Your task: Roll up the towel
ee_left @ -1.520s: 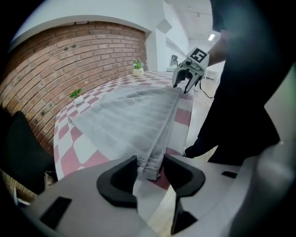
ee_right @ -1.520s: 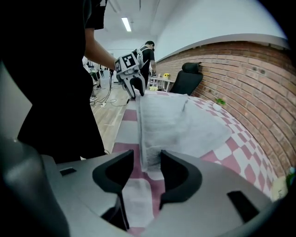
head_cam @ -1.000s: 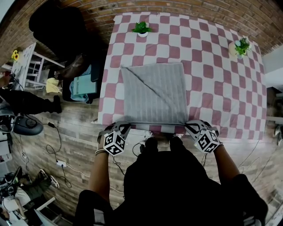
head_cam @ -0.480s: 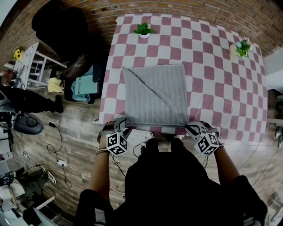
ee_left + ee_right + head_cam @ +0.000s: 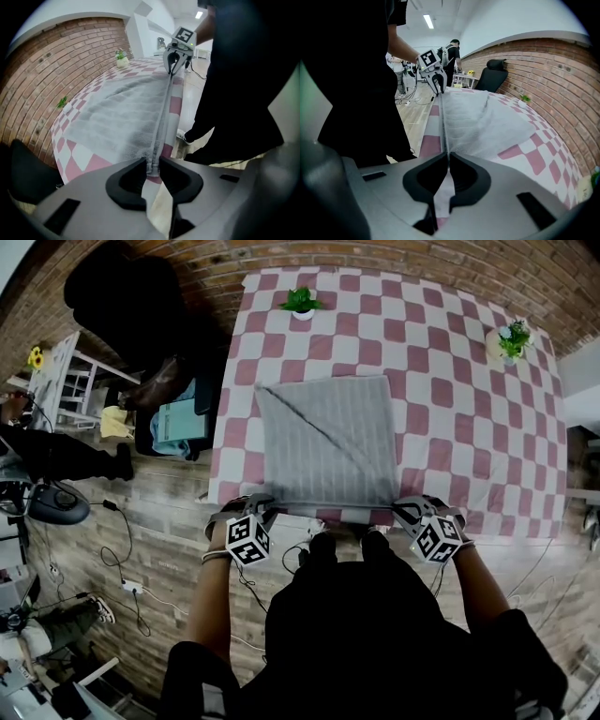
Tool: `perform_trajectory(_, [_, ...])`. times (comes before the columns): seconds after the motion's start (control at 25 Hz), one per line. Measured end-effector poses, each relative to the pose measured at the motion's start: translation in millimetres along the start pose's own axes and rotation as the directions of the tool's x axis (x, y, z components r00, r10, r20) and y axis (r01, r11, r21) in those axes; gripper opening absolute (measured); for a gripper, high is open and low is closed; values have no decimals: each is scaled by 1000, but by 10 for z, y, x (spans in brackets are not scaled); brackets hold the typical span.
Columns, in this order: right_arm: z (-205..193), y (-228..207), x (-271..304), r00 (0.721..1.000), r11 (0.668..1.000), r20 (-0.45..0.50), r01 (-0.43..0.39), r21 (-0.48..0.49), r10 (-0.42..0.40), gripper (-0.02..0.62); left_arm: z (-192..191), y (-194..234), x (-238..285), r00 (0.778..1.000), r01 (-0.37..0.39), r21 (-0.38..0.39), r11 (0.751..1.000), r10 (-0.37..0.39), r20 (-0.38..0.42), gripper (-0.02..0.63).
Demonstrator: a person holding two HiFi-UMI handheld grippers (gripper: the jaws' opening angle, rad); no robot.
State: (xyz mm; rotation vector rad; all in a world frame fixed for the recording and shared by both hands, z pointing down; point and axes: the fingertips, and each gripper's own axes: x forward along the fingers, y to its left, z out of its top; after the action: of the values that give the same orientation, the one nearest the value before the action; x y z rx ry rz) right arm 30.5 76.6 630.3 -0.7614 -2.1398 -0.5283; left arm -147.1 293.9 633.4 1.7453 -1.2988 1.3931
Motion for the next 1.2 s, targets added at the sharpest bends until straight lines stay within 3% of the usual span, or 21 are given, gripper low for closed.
perform_trajectory(0.2, [65, 33, -104, 998, 998, 29, -54, 43, 53, 12, 8, -60, -132, 998, 45, -93, 995, -41, 40, 48])
perform_trajectory(0.6, [224, 96, -369, 987, 991, 95, -130, 36, 126, 12, 110, -103, -474, 996, 33, -92, 995, -25, 86, 6])
perform_trajectory(0.92, [447, -392, -495, 987, 999, 162, 15, 49, -23, 12, 212, 393, -593, 990, -79, -99, 992, 90, 107, 1])
perform_trajectory(1.2, [619, -1089, -510, 955, 974, 192, 218, 56, -225, 12, 383, 1096, -626, 963, -215, -125, 969, 231, 137, -2])
